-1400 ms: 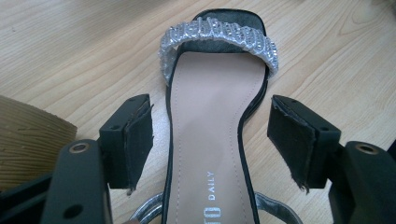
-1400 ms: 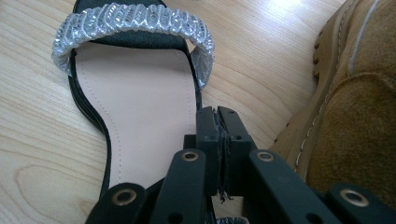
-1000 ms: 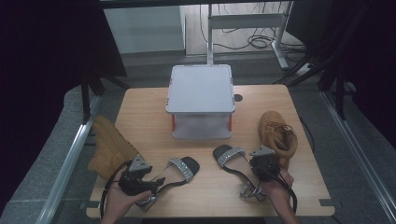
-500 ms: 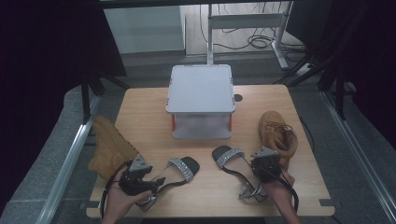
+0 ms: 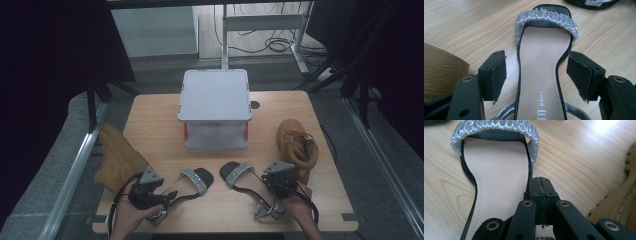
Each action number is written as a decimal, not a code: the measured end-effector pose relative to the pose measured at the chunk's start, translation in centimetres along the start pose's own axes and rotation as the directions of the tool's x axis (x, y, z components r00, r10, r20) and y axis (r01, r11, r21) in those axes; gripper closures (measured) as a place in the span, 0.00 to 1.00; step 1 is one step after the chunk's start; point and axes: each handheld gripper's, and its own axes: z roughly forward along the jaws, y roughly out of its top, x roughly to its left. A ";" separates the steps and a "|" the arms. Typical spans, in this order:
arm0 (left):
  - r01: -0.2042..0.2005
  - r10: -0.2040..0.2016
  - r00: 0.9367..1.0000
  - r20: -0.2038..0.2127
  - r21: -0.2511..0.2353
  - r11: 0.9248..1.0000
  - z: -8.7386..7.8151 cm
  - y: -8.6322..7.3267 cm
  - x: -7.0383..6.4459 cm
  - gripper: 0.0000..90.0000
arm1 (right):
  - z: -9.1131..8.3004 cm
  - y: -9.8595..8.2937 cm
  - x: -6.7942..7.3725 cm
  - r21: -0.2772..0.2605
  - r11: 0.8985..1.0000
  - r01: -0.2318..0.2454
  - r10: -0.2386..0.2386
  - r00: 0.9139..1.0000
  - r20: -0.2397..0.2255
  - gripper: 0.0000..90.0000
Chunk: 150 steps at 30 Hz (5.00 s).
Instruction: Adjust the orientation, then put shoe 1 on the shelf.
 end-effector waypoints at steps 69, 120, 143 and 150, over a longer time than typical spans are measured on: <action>-0.097 0.104 0.995 -0.005 0.330 0.939 3.0 0.9 -0.4 0.33 | -2.1 1.9 1.1 0.074 0.993 0.096 -0.079 0.974 -0.212 0.36; 0.070 -0.077 0.997 0.023 0.230 0.971 2.4 2.5 1.0 0.47 | -0.2 3.3 1.1 0.222 0.975 -0.012 0.061 0.975 -0.214 0.47; 0.221 -0.221 0.975 0.003 0.061 0.973 3.2 5.1 2.7 0.47 | 1.1 6.0 0.7 0.119 0.968 -0.219 0.237 0.958 -0.165 0.47; 0.258 -0.258 0.966 0.003 0.039 0.965 4.6 6.3 3.0 0.47 | 2.6 6.9 0.3 0.102 0.950 -0.294 0.307 0.941 -0.141 0.47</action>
